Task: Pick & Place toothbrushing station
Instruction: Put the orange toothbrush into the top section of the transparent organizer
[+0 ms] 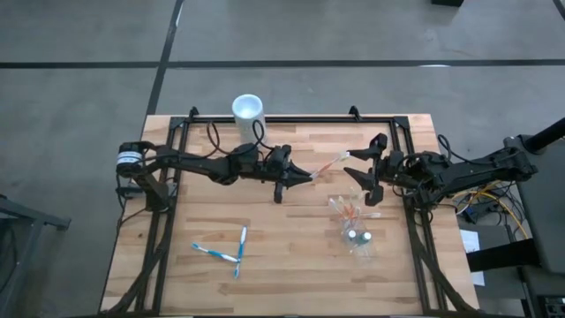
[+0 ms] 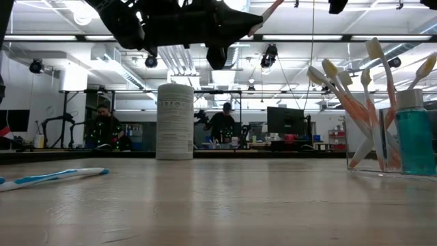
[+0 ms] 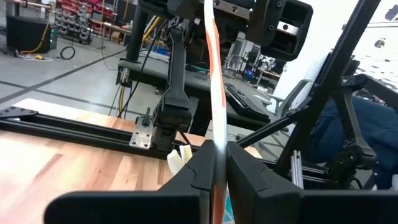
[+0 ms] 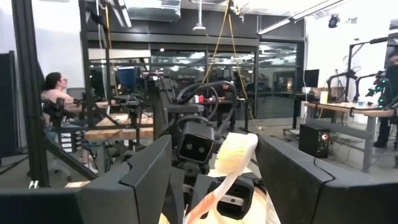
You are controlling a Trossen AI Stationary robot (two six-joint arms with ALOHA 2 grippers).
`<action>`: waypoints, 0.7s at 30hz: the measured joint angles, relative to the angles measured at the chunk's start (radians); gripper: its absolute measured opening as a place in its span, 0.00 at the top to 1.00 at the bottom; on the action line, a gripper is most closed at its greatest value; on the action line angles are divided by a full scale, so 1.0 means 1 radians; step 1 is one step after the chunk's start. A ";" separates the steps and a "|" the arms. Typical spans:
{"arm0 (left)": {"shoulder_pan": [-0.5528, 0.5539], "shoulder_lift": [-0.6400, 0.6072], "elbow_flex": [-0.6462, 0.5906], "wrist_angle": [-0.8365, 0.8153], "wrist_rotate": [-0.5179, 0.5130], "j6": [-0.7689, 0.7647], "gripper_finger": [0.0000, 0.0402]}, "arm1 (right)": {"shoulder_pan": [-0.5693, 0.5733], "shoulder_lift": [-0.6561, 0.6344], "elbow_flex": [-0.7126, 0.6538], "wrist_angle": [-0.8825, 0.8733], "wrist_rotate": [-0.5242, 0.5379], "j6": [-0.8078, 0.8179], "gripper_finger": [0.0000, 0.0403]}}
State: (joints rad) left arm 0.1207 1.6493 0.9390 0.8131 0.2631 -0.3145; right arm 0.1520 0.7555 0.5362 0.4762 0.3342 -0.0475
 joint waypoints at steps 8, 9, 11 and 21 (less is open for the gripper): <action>0.000 0.000 0.000 0.000 0.015 0.000 0.94 | -0.001 0.012 0.000 0.010 -0.003 0.020 0.44; 0.000 0.000 0.000 0.000 0.016 0.000 0.94 | -0.002 0.019 0.000 0.016 -0.003 0.022 0.44; 0.000 0.000 0.000 0.000 0.016 0.000 0.94 | -0.003 0.045 0.000 0.030 -0.003 0.022 0.44; 0.000 0.000 0.000 0.001 0.028 -0.002 0.94 | -0.005 0.123 -0.002 0.088 0.033 -0.017 0.44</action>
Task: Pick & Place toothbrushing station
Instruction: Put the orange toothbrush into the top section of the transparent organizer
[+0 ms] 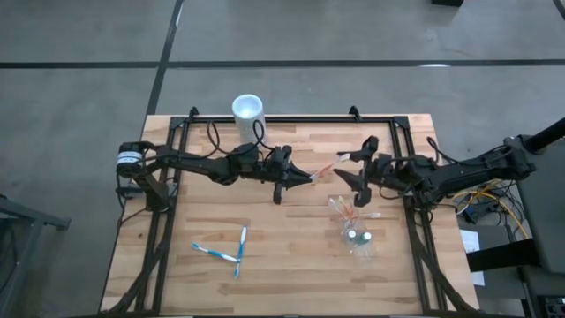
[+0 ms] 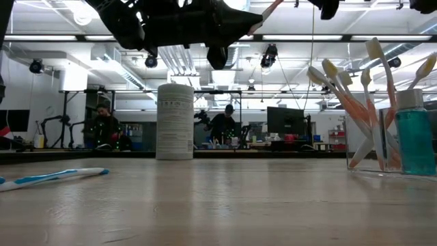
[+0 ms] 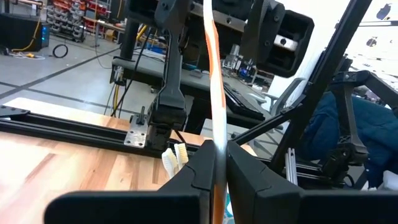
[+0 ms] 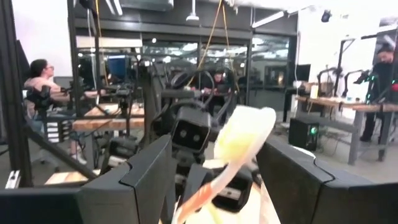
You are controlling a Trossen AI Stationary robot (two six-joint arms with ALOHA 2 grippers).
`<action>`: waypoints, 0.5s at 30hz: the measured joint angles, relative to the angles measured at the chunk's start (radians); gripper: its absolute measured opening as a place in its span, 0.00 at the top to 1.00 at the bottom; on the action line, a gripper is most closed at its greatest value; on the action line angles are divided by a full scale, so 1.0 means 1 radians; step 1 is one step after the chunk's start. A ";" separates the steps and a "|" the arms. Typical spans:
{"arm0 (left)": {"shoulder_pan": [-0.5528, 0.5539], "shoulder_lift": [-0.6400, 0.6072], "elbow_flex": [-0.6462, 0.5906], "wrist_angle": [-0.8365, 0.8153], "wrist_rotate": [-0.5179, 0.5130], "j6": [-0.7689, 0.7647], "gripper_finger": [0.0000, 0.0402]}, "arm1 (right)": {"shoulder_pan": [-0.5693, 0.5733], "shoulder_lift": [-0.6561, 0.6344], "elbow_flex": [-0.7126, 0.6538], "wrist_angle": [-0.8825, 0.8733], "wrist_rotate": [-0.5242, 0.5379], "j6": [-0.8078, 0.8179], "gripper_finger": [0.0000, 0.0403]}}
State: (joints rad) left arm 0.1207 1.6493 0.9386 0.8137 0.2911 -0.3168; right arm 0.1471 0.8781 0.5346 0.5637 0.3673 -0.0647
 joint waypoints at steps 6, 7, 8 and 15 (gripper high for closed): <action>0.000 0.000 0.000 0.000 0.000 0.000 0.94 | 0.000 -0.008 0.000 0.027 0.000 -0.020 0.45; 0.000 0.000 0.000 0.000 0.000 -0.001 0.94 | 0.000 -0.008 0.000 0.027 0.001 -0.021 0.46; 0.000 0.000 0.000 0.000 0.000 0.000 0.94 | 0.000 -0.010 0.000 0.027 0.000 -0.021 0.47; 0.000 0.000 0.000 0.001 0.001 0.002 0.94 | 0.000 -0.014 0.000 0.025 0.000 -0.021 0.57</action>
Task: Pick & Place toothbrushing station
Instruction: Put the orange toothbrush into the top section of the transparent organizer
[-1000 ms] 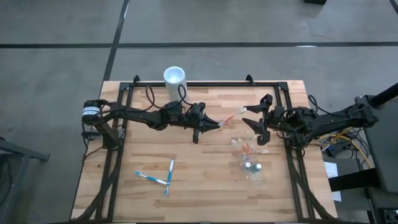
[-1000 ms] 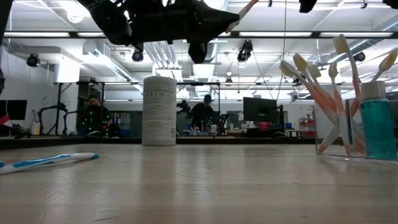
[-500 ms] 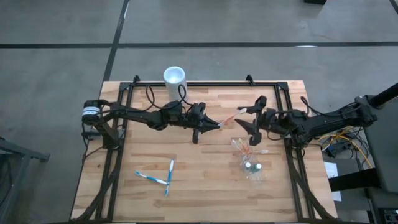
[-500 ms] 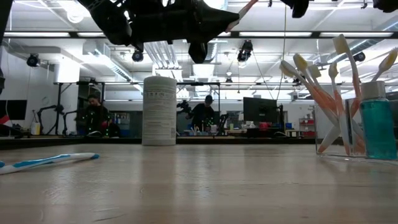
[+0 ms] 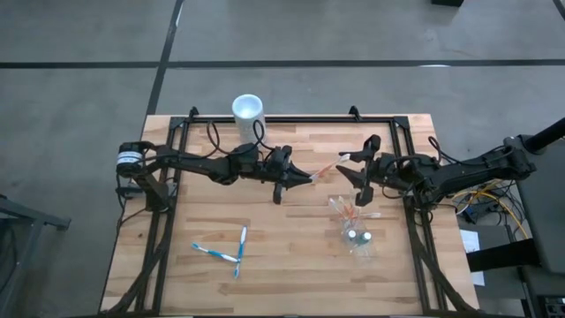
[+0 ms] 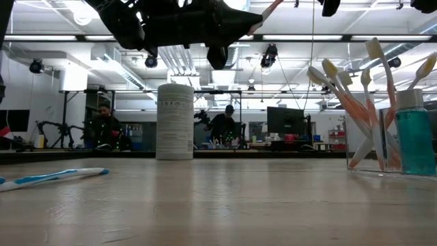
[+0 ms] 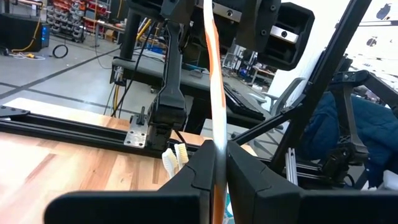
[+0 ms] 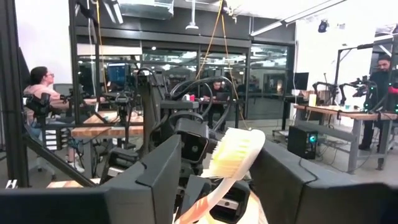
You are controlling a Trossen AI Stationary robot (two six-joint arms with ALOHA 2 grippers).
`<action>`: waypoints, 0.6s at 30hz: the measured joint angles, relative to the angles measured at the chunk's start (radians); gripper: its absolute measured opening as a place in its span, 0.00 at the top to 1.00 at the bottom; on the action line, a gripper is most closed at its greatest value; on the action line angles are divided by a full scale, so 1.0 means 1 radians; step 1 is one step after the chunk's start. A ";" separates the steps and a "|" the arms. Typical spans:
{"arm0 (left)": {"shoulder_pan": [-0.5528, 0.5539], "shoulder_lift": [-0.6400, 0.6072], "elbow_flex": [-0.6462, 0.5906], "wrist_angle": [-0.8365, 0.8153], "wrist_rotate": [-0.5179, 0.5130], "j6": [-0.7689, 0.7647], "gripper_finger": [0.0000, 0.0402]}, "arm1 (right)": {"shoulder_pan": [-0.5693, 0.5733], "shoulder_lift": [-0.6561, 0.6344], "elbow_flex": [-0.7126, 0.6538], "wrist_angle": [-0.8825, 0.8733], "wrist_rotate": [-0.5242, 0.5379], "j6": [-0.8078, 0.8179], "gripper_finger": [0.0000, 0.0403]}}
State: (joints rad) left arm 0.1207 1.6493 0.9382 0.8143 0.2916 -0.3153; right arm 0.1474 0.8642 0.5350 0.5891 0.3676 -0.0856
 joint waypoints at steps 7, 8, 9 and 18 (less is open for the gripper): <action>0.000 0.000 0.000 0.000 0.003 0.001 0.94 | 0.000 0.000 0.000 -0.004 0.000 0.000 0.69; 0.000 0.000 0.000 0.000 0.003 0.001 0.94 | 0.000 0.000 0.000 -0.004 0.000 -0.001 0.70; 0.000 0.000 0.000 0.000 0.003 0.001 0.94 | 0.000 0.000 0.000 -0.004 0.001 -0.004 0.72; 0.000 0.000 -0.001 -0.002 0.002 0.004 0.94 | 0.000 0.001 0.002 -0.006 -0.001 -0.044 0.86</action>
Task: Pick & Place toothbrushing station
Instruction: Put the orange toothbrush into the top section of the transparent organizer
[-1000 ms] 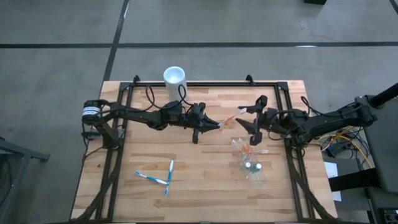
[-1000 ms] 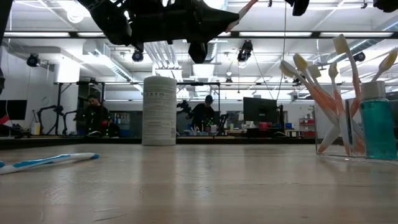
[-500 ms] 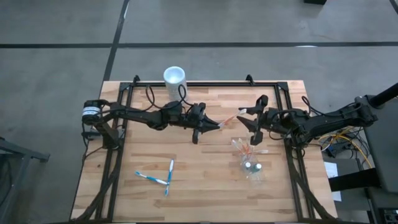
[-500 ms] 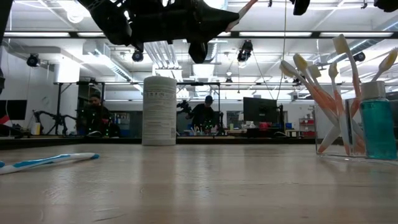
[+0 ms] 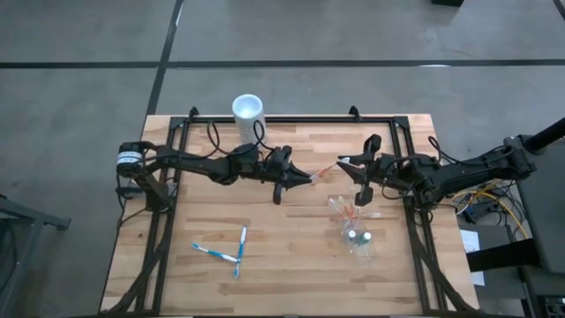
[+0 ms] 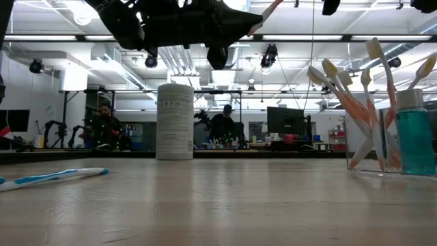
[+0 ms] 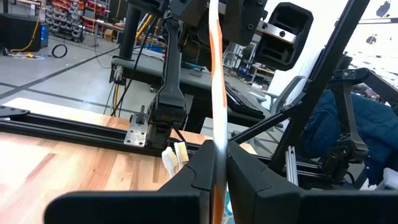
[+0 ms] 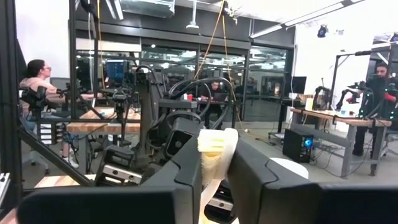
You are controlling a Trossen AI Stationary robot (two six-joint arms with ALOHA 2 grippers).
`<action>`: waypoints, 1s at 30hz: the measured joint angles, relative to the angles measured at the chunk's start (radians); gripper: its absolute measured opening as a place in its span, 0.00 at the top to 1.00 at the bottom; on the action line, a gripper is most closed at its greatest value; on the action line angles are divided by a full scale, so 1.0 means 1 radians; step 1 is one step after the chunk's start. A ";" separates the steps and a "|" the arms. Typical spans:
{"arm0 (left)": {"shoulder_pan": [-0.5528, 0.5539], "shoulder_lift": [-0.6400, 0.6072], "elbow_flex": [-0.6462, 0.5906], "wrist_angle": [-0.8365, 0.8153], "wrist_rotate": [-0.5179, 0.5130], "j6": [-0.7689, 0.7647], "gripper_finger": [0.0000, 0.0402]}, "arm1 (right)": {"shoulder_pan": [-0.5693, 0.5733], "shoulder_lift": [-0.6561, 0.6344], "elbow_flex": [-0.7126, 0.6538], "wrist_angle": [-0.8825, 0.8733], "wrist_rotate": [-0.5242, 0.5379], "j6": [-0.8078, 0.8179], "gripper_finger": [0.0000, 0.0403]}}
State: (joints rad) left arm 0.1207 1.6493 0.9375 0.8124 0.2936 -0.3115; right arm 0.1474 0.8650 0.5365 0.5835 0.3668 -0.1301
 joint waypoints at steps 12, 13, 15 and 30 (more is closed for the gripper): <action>0.000 0.000 0.000 0.000 -0.003 -0.001 0.90 | 0.000 0.000 0.000 -0.001 -0.001 0.000 0.91; 0.000 0.000 0.000 0.000 -0.004 -0.003 0.89 | 0.000 0.000 0.000 -0.001 -0.001 -0.001 0.91; 0.001 0.000 0.000 0.000 -0.007 -0.005 0.87 | 0.001 0.000 0.000 -0.001 -0.003 -0.001 0.91; 0.000 0.000 0.000 0.005 -0.033 -0.024 0.82 | 0.001 0.001 0.000 -0.004 -0.002 -0.005 0.92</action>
State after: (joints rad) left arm 0.1211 1.6493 0.9371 0.8169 0.2602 -0.3350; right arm 0.1482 0.8658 0.5365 0.5793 0.3653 -0.1348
